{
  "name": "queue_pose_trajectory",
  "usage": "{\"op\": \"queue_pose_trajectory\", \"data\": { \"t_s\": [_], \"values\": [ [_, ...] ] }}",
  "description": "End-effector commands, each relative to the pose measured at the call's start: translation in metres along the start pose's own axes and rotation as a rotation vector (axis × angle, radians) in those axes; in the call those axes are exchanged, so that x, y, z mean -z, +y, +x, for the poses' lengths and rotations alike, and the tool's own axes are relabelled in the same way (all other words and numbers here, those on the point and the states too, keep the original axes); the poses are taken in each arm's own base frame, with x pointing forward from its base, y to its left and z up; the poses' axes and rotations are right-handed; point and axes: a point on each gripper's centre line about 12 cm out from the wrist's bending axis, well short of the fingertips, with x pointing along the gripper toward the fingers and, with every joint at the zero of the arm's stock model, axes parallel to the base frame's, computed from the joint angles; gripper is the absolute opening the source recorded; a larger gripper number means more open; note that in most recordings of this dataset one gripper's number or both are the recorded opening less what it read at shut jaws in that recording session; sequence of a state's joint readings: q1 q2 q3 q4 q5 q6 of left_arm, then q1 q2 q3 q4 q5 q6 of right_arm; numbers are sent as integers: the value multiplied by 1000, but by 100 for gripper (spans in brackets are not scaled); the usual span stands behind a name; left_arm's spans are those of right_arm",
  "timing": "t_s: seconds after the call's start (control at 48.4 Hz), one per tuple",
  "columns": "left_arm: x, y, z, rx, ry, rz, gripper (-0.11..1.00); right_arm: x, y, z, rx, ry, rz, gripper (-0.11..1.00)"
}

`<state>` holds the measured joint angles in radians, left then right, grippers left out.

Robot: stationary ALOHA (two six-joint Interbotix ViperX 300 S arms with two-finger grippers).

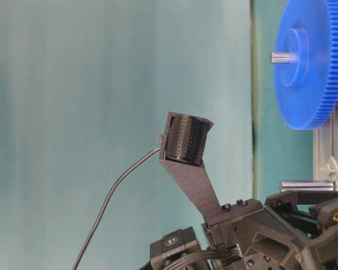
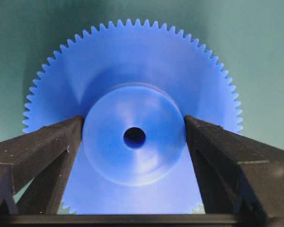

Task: Insert the small gear onto the shaft.
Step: 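Lift the small blue gear with the left gripper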

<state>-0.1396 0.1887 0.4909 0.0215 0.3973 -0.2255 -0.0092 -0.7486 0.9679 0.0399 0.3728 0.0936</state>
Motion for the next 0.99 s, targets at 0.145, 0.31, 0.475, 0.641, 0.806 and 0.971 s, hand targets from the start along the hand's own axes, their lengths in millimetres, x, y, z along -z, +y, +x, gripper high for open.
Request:
{"op": "queue_pose_trajectory", "data": {
  "t_s": [0.145, 0.31, 0.475, 0.641, 0.806, 0.971],
  "values": [
    [2, 1, -2, -10, 43, 6, 76, -4, 0, -1, -2, -17, 13, 11],
    [-1, 0, -7, -12, 49, 10, 72, -3, 0, -1, -1, -18, 11, 11],
    [-9, -2, -13, -9, 34, 10, 72, -2, 0, 0, -2, -35, 12, 11],
    [-21, -4, -23, -7, 21, 27, 72, -1, 0, 1, -3, -40, 12, 11],
    [-29, -5, -35, -8, 28, 80, 72, 1, -1, 2, -2, -37, 12, 11],
    [-40, -7, -56, 0, -23, 128, 72, 2, -1, 1, -2, -35, 12, 11]
  ]
}}
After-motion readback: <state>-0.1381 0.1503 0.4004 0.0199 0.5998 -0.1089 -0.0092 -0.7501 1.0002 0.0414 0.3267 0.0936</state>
